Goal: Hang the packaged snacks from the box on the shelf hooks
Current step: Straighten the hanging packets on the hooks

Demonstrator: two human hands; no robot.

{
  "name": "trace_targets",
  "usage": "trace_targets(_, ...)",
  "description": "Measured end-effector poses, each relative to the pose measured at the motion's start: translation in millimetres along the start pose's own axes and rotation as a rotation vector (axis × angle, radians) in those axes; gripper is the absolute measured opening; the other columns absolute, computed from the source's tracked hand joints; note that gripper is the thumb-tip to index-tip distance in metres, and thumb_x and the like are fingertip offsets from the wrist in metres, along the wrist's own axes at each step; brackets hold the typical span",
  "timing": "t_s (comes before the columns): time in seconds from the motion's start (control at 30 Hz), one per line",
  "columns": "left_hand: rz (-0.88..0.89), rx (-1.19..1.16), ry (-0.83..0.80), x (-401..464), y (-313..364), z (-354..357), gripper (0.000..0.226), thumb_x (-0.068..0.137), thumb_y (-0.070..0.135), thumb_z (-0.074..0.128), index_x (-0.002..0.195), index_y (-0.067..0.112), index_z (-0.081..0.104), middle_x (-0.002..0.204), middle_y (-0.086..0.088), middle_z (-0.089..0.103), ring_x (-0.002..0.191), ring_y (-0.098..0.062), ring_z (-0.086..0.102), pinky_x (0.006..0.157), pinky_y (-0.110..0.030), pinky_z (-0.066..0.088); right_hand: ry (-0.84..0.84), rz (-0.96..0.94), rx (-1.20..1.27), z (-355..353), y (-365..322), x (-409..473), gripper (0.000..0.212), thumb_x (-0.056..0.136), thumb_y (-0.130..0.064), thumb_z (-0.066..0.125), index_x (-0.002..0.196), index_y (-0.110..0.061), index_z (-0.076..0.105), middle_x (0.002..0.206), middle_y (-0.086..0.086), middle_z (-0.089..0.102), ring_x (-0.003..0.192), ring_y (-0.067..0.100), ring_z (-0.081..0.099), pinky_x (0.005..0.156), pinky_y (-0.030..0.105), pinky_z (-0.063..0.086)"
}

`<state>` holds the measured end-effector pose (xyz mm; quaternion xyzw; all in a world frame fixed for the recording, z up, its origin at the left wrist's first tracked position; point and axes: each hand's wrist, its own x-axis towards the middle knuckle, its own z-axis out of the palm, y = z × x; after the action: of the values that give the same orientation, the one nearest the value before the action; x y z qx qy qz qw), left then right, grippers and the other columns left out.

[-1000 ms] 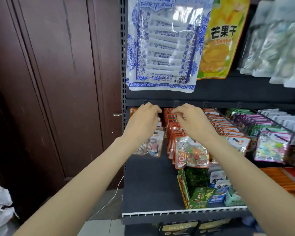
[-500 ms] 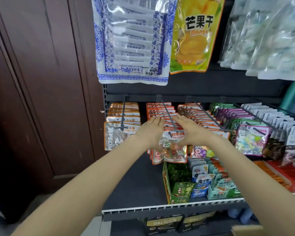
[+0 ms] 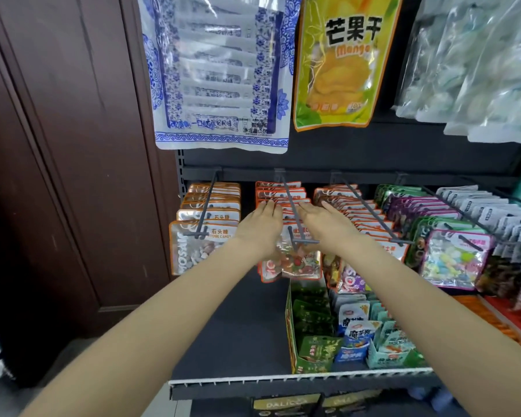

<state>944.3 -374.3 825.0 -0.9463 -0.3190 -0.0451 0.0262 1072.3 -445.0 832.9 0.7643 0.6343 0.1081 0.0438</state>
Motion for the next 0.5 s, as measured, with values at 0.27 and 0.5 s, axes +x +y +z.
trace_targets(0.27, -0.126, -0.439, 0.119, 22.3, -10.0, -22.9, 0.035, 0.086, 0.004, 0.04, 0.116, 0.002, 0.057, 0.123, -0.016, 0.057, 0.106, -0.031, 0.056, 0.091, -0.041, 0.05, -0.018, 0.043, 0.501, -29.7, 18.0, 2.7, 0.05, 0.096, -0.009, 0.043, 0.145, -0.012, 0.032, 0.147, 0.008, 0.038, 0.133, 0.023, 0.039, 0.103, 0.028, 0.033)
trace_targets(0.5, -0.193, -0.3, 0.014, 63.9, -17.9, -19.2, 0.044, 0.096, 0.019, 0.033, 0.138, 0.01, 0.042, 0.143, -0.013, 0.041, 0.127, -0.029, 0.042, 0.106, -0.043, 0.038, 0.019, 0.086, 0.391, -12.2, 17.6, 46.8, 0.05, 0.095, 0.001, 0.035, 0.144, -0.007, 0.032, 0.146, 0.015, 0.039, 0.13, 0.03, 0.042, 0.107, 0.035, 0.036)
